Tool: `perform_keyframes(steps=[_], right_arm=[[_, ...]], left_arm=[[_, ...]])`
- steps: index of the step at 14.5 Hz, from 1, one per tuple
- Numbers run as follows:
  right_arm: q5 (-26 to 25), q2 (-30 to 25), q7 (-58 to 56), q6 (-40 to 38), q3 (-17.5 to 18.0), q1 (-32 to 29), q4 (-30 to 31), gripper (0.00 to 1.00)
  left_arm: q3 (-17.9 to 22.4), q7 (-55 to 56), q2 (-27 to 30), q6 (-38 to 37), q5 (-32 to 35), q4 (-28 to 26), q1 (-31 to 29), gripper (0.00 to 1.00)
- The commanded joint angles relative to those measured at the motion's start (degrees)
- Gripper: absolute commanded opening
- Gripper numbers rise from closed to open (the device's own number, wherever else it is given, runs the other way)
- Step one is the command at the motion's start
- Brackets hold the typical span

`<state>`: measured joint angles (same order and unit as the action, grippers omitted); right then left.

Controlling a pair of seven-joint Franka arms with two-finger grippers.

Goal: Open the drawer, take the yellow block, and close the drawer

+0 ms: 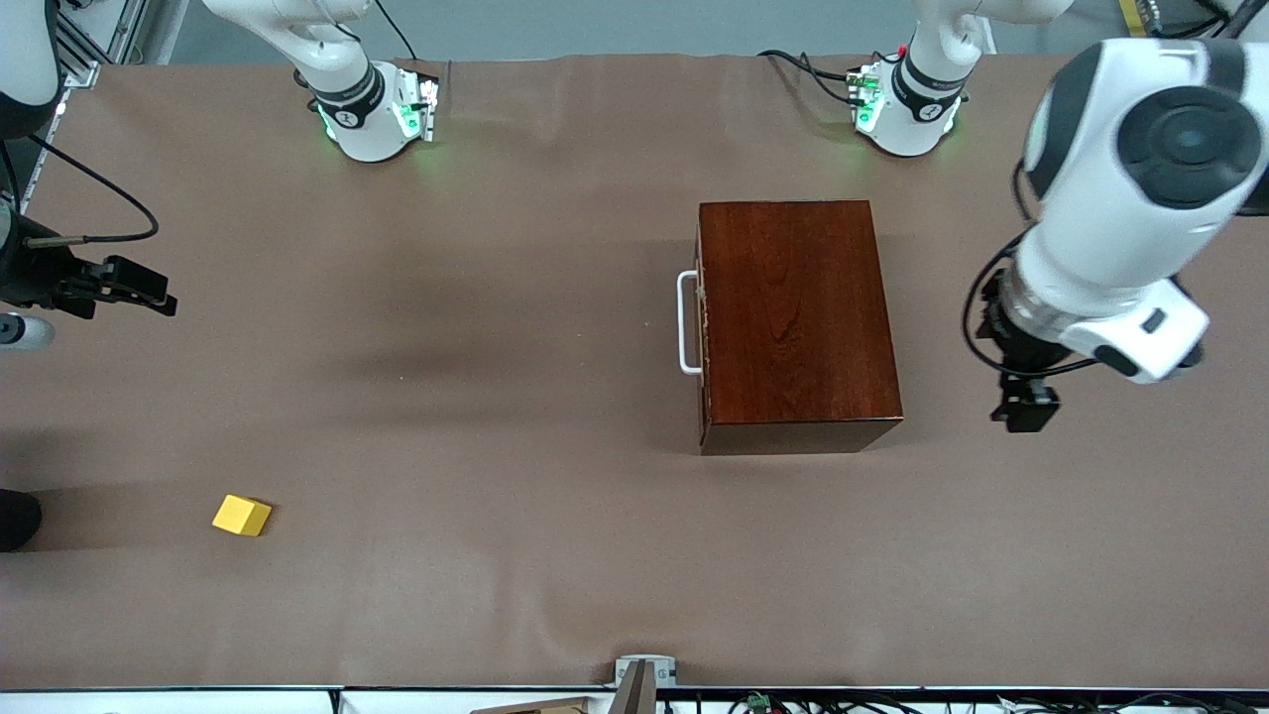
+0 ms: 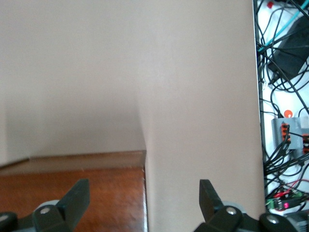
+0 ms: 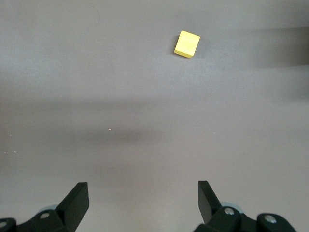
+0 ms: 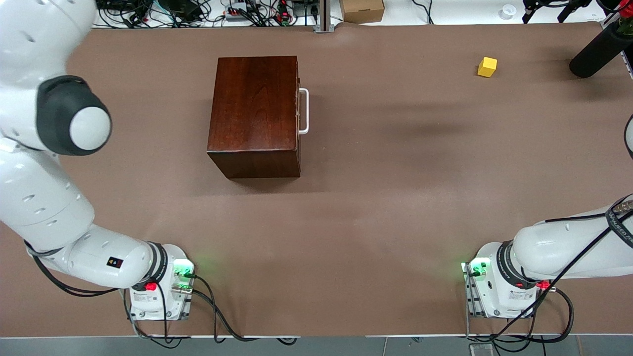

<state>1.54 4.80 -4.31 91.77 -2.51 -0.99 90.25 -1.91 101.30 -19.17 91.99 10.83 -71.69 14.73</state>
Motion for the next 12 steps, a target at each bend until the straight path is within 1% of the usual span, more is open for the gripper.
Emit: perform_keyframes(steps=[1, 2, 4, 5, 7, 8, 10, 12], right_arm=[[-0.84, -1.55, -0.17, 0.51, 0.13, 0.02, 1.34, 1.00], [-0.84, -1.55, -0.08, 0.51, 0.13, 0.02, 1.34, 1.00], [-0.84, -1.55, -0.17, 0.51, 0.13, 0.11, 1.34, 1.00], [-0.84, -1.55, -0.17, 0.51, 0.13, 0.02, 1.42, 1.00], [-0.84, -1.55, -0.17, 0.51, 0.13, 0.02, 1.42, 1.00], [-0.84, -1.55, -0.17, 0.51, 0.13, 0.02, 1.34, 1.00], [-0.84, -1.55, -0.17, 0.51, 0.13, 0.02, 1.34, 1.00], [-0.84, -1.55, -0.17, 0.43, 0.13, 0.02, 1.34, 1.00]], left_arm=[[-11.49, -9.34, 7.38, 1.17, -0.63, -9.67, -12.48, 1.00], [-12.66, -11.89, 8.87, 2.04, -0.72, -11.27, -14.18, 1.00], [-12.50, -18.47, 11.69, 2.49, -1.07, -14.08, -14.37, 1.00], [-11.54, -21.90, 13.35, 3.10, -1.25, -15.75, -14.29, 1.00], [-8.39, -29.63, 17.74, 5.73, -5.01, -20.22, -13.68, 1.00], [-6.72, -34.72, 19.33, 5.92, -6.25, -21.99, -13.06, 1.00], [-4.08, -44.92, 21.18, 5.66, -7.83, -23.75, -11.66, 1.00], [-3.97, -54.58, 21.72, 4.52, -8.54, -24.03, -11.83, 1.00]])
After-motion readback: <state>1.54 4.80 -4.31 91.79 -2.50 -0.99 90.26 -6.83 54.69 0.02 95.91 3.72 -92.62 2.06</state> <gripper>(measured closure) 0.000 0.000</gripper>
